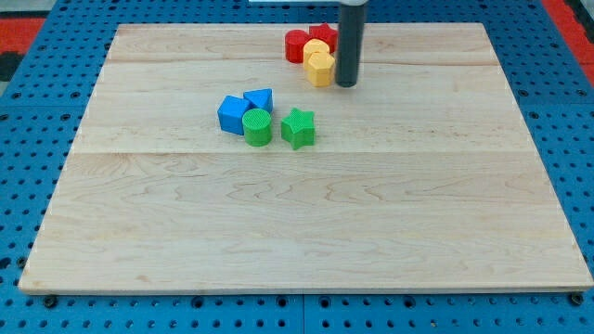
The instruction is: Move the yellow heart into the yellow hexagon
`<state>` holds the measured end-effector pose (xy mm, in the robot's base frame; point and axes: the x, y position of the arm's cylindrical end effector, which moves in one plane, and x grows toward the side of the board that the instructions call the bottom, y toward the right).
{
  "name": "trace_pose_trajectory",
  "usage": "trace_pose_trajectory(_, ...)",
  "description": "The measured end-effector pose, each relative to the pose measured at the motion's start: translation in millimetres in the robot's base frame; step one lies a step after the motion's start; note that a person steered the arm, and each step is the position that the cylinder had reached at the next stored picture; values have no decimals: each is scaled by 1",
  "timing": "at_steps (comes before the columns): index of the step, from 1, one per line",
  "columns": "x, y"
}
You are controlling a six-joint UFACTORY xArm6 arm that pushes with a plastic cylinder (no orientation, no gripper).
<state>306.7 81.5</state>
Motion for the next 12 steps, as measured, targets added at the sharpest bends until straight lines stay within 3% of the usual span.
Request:
trace_pose_trajectory(2,-79,-33)
trace_pose_trajectory(3,-80,-85)
trace_pose_trajectory(4,-54,-105)
trace_pose_trajectory(6,-36,-77)
trace_pose_trajectory(7,-22,-28)
trace_pose_trajectory(9,0,-44)
trace_pose_trajectory(10,8,-88)
trace_pose_trajectory(11,24,-23)
trace_pose_trajectory(12,14,23)
